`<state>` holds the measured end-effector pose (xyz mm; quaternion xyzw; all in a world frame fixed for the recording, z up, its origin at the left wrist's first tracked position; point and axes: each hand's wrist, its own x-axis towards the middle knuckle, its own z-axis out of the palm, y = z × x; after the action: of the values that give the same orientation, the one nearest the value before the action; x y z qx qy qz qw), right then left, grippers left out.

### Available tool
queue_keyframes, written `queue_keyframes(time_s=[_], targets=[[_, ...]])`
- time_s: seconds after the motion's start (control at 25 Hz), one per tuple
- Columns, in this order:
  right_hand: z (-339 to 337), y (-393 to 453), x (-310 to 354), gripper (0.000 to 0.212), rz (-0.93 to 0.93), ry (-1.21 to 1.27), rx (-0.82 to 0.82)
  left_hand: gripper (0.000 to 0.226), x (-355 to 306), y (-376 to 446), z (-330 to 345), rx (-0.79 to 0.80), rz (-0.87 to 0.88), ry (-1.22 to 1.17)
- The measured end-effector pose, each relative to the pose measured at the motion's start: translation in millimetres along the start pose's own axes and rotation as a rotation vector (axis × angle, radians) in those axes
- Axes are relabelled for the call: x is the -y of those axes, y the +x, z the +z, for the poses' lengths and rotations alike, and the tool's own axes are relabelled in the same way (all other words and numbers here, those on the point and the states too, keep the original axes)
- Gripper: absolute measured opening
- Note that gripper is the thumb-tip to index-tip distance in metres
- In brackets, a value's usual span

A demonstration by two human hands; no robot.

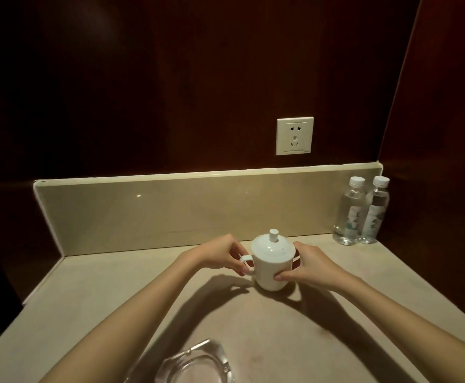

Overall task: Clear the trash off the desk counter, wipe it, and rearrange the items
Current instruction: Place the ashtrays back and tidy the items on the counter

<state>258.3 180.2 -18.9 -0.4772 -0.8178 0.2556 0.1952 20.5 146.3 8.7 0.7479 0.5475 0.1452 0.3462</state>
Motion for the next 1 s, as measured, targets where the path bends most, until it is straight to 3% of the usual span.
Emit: queue_keyframes(time_s=[0.36, 0.64, 0.84, 1.0], targets=[[-62.2, 9.8, -71.5, 0.058, 0.000, -0.003, -0.058, 0.009, -44.3, 100.2, 25.5, -0.047, 0.010, 0.041], [-76.5, 38.0, -106.6, 0.066, 0.101, -0.045, -0.112, 0.011, -46.7, 143.9, 28.0, -0.102, -0.013, -0.126], [-82.6, 51.2, -118.6, 0.048, 0.194, -0.102, -0.121, 0.010, -46.2, 166.3, 28.5, -0.150, -0.052, -0.203], [-89.3, 57.7, -129.9, 0.051, 0.249, -0.115, -0.128, 0.019, -52.4, 181.4, 29.2, -0.153, -0.064, -0.192]])
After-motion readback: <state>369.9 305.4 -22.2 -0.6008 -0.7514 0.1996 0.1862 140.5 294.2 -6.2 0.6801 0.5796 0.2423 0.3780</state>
